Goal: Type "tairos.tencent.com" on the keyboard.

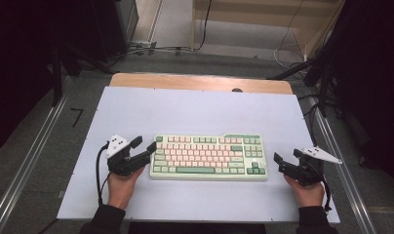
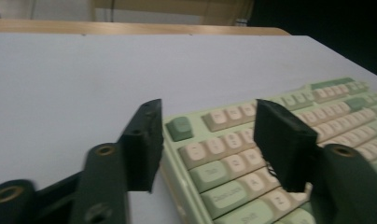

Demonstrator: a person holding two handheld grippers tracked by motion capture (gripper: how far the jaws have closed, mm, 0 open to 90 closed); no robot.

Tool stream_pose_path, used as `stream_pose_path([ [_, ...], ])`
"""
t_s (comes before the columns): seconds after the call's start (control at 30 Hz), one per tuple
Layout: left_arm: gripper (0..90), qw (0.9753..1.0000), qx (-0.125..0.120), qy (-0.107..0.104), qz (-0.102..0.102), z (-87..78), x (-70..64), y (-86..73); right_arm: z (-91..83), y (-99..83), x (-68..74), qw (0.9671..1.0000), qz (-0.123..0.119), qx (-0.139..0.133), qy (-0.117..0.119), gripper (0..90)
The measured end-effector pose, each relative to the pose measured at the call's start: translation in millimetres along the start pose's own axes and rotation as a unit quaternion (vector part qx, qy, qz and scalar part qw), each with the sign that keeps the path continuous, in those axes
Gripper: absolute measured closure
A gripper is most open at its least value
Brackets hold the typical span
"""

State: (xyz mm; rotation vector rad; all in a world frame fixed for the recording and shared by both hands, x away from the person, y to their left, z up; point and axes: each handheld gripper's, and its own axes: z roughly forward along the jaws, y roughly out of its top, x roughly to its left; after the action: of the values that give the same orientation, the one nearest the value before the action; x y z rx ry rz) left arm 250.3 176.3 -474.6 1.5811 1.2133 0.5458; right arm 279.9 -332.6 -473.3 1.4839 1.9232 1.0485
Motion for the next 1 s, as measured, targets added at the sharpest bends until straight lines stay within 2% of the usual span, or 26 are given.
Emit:
stream_pose_path([
  [0.17,64.9,0.9991,0.024,-0.030,0.016,15.5,-13.2,1.6,0.2,-0.3,0.6,1.0000,0.000,0.001,0.002,19.1],
  [0.3,87.0,0.9973,0.047,-0.049,0.027,27.1,-22.4,3.8,0.8,-0.6,0.9,1.0000,-0.001,0.001,0.003,19.0],
  [0.33,90.0,0.9966,0.053,-0.057,0.027,30.0,-24.5,4.6,1.1,-0.9,1.0,1.0000,-0.002,0.002,0.003,19.0],
  [0.43,90.0,0.9953,0.063,-0.065,0.033,36.0,-29.2,6.2,1.2,-0.9,1.2,1.0000,-0.001,0.003,0.003,18.9],
  [0.47,90.0,0.9934,0.076,-0.078,0.038,42.8,-34.4,7.3,1.2,-0.8,1.1,1.0000,-0.001,0.002,0.003,18.9],
  [0.5,90.0,0.9934,0.076,-0.078,0.038,42.8,-34.4,7.3,1.1,-0.7,1.1,1.0000,-0.001,0.002,0.003,18.9],
  [0.57,90.0,0.9910,0.093,-0.082,0.051,52.7,-43.3,7.5,1.0,-0.9,1.6,1.0000,0.000,0.003,0.003,18.9],
  [0.63,90.0,0.9904,0.097,-0.082,0.053,55.8,-46.6,7.7,1.5,-1.1,1.8,1.0000,-0.001,0.005,0.004,18.9],
  [0.67,90.0,0.9888,0.107,-0.083,0.063,61.9,-53.1,8.1,1.6,-1.2,1.7,1.0000,-0.002,0.006,0.005,18.9],
  [0.73,90.0,0.9883,0.111,-0.080,0.068,65.0,-56.9,8.2,1.9,-1.1,1.7,1.0000,-0.001,0.006,0.005,18.9],
  [0.77,90.0,0.9859,0.122,-0.084,0.077,71.0,-62.5,8.0,2.0,-1.1,1.5,1.0000,-0.001,0.006,0.005,19.0],
  [0.8,90.0,0.9859,0.122,-0.084,0.077,71.0,-62.5,8.0,2.1,-1.1,1.6,1.0000,-0.001,0.006,0.005,18.9],
  [0.83,90.0,0.9839,0.132,-0.081,0.088,76.3,-68.0,7.5,2.1,-1.3,1.8,1.0000,0.000,0.006,0.005,18.9],
  [0.87,90.0,0.9839,0.132,-0.081,0.088,76.3,-68.0,7.5,2.2,-1.5,1.8,1.0000,-0.001,0.007,0.005,19.0],
  [1.0,90.0,0.9805,0.154,-0.072,0.100,84.9,-73.8,6.4,2.4,-1.7,2.3,1.0000,-0.001,0.008,0.005,19.0],
])
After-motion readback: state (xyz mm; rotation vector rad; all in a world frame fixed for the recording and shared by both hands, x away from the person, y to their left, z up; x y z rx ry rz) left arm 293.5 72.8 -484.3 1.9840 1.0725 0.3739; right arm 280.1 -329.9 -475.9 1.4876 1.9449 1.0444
